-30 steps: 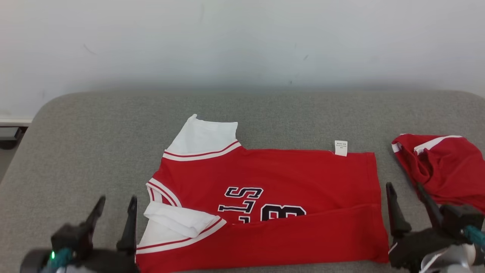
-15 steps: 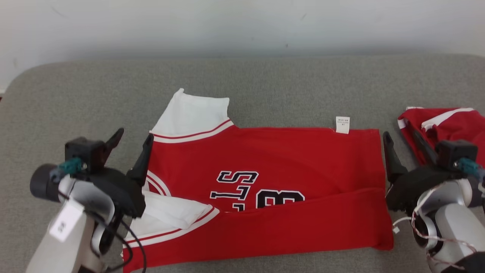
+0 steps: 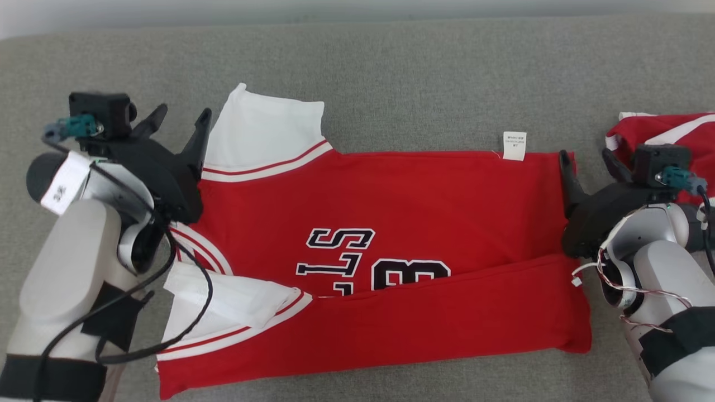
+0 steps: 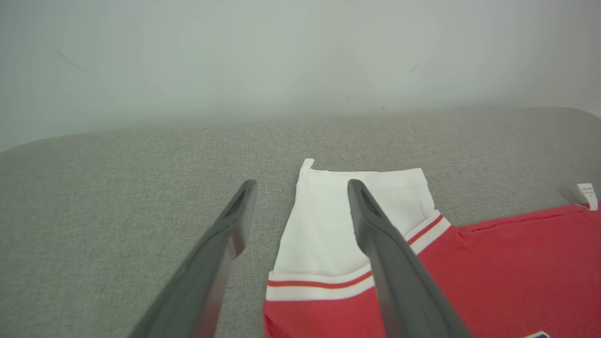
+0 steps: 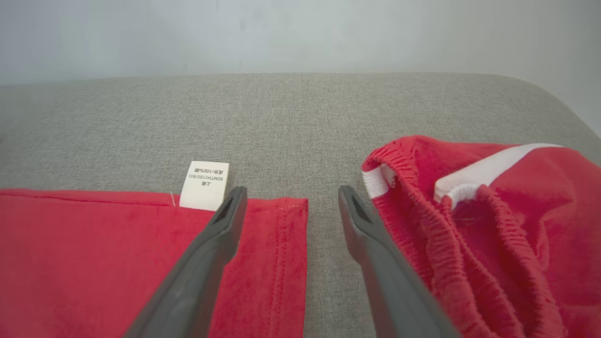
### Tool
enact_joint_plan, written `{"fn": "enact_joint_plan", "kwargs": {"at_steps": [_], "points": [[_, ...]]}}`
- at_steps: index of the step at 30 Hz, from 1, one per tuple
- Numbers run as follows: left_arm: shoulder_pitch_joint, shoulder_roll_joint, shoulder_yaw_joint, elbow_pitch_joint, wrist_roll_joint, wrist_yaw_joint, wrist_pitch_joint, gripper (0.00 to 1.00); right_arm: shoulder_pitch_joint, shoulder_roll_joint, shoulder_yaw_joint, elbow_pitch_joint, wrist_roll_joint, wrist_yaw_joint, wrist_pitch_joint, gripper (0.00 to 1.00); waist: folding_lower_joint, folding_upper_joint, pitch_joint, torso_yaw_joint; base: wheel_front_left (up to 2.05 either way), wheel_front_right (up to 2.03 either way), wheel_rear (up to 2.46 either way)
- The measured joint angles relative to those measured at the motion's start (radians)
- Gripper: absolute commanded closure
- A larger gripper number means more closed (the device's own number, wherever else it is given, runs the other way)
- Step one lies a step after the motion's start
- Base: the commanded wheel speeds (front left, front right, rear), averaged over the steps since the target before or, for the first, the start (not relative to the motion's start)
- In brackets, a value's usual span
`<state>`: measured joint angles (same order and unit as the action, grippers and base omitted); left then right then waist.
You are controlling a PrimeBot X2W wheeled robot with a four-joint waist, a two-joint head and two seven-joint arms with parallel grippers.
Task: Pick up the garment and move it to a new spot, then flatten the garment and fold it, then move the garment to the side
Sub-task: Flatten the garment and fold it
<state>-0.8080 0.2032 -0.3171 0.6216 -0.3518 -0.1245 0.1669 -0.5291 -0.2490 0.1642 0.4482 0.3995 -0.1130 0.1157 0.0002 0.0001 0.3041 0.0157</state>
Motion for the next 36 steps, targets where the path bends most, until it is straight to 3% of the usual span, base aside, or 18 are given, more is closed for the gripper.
{"fn": "enact_joint_plan", "kwargs": {"at_steps": [7,20,32,33,34,35,36], "points": [[-0.083,-0.013,-0.05,0.097,-0.043,0.0,0.016,0.0,-0.059,0.009,0.016,0.058,-0.01,0.001,0.015,0.0,0.0,0.0,0.052,-0.008,0.0,0.0,0.0],[-0.193,0.079,-0.188,0.21,-0.095,0.0,0.007,0.0,-0.135,0.07,0.082,0.131,-0.046,0.017,0.024,0.0,-0.0002,0.0,0.109,-0.067,0.0,0.0,0.0],[-0.277,0.107,-0.248,0.287,-0.136,0.0,-0.023,0.0,-0.195,0.093,0.104,0.167,-0.057,0.03,0.006,0.0,-0.0002,-0.0001,0.15,-0.124,0.0,0.0,0.0],[-0.279,0.107,-0.252,0.301,-0.15,0.0,-0.024,0.51,-0.2,0.094,0.108,0.169,-0.058,0.034,0.006,0.05,-0.0002,-0.0001,0.153,-0.128,0.0,0.0,0.0],[-0.279,0.108,-0.25,0.308,-0.168,0.0,-0.03,0.7,-0.203,0.095,0.111,0.171,-0.058,0.035,0.006,0.48,-0.0002,0.0,0.156,-0.131,0.0,0.0,0.0],[-0.279,0.107,-0.249,0.311,-0.185,0.0,-0.039,1.0,-0.204,0.095,0.113,0.173,-0.058,0.036,0.003,0.82,-0.0002,-0.0001,0.159,-0.135,0.0,0.0,0.0],[-0.279,0.103,-0.249,0.314,-0.202,0.0,-0.041,1.0,-0.205,0.095,0.113,0.176,-0.059,0.04,-0.002,1.0,-0.0002,-0.0001,0.162,-0.137,0.0,0.0,0.0]]}}
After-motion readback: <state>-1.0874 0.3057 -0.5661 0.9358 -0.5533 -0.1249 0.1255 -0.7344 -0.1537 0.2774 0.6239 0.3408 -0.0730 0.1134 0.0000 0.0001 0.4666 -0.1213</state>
